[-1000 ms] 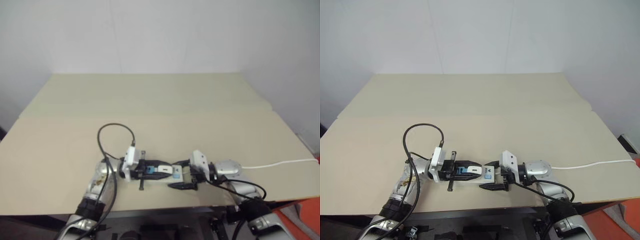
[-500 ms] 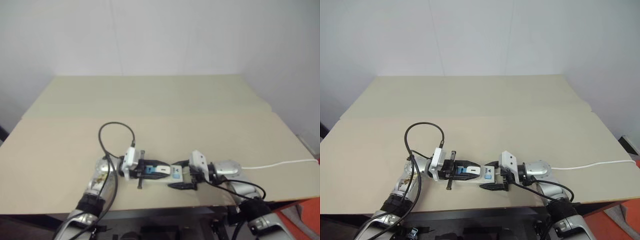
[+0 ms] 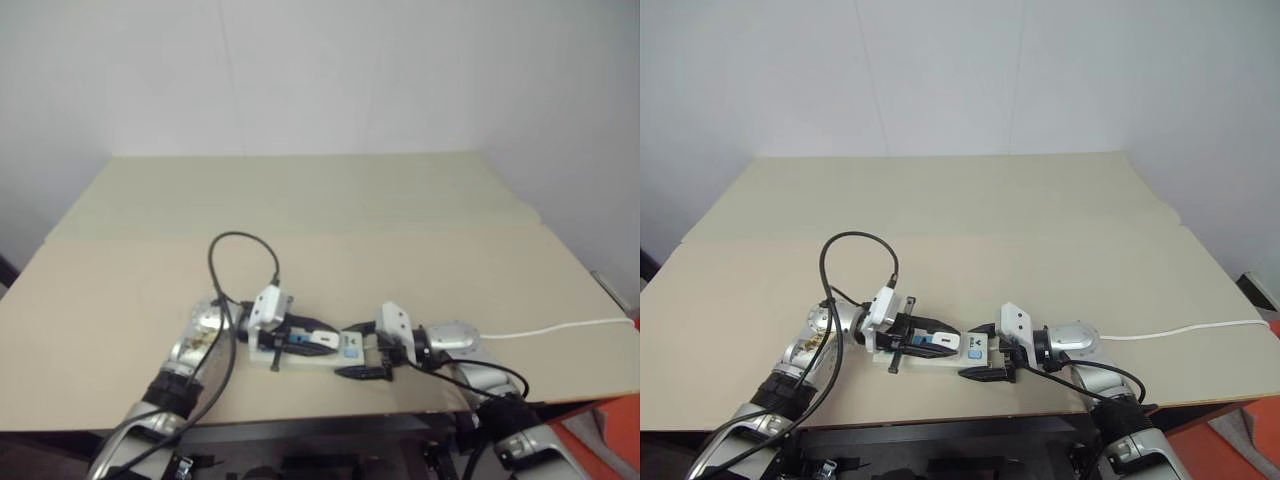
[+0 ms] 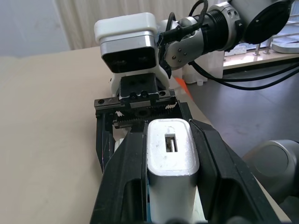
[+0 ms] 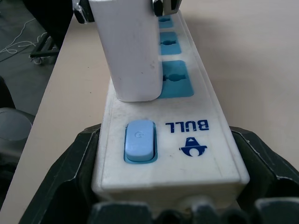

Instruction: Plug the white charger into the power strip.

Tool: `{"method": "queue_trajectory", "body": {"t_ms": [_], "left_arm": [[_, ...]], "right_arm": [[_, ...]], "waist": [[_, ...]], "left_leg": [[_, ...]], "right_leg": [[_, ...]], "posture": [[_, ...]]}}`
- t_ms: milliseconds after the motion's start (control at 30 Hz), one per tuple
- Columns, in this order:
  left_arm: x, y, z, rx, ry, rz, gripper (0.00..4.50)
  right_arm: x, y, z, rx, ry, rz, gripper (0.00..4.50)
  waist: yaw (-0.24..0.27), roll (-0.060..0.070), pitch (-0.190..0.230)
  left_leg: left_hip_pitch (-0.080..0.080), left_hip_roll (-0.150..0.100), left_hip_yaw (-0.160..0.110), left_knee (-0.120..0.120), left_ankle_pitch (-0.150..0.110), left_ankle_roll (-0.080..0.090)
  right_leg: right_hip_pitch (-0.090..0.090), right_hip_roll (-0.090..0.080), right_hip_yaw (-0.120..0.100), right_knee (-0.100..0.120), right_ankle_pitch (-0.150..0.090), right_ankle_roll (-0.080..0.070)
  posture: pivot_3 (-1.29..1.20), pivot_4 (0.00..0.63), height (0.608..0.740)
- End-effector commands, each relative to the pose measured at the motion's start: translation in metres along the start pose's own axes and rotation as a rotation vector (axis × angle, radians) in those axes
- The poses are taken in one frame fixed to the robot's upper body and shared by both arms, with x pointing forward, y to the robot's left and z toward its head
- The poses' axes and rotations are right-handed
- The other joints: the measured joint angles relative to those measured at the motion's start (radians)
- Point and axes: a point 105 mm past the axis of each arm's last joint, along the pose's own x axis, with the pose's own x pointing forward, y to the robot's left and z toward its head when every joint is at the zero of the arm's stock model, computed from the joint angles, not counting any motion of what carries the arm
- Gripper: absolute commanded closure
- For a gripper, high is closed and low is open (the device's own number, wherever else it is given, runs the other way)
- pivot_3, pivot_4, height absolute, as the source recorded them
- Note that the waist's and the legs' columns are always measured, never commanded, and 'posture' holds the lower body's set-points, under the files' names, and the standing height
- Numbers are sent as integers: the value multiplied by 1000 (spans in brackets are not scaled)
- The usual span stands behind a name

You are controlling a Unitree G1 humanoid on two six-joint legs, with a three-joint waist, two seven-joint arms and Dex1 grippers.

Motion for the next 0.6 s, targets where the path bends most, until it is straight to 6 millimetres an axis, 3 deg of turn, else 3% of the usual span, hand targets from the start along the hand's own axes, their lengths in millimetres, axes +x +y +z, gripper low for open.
{"method": "queue_trajectory", "body": {"t_ms": [33,600], "left_arm": [[-19,-8,-39,-147,192,52,3476],[-23,-17,-44,-243,180,106,3476]], "right_arm": [[2,6,1,-6,-3,48,1074],[2,7,1,-6,-2,61,1074]], "waist": [[0,0,0],[-4,0,0]], "left_leg": [[0,0,0,0,0,0],[1,0,0,-3,0,0]], "right_leg": [[0,0,0,0,0,0],[0,0,1,-2,0,0]], "posture": [[0,150,740],[0,150,740]]}}
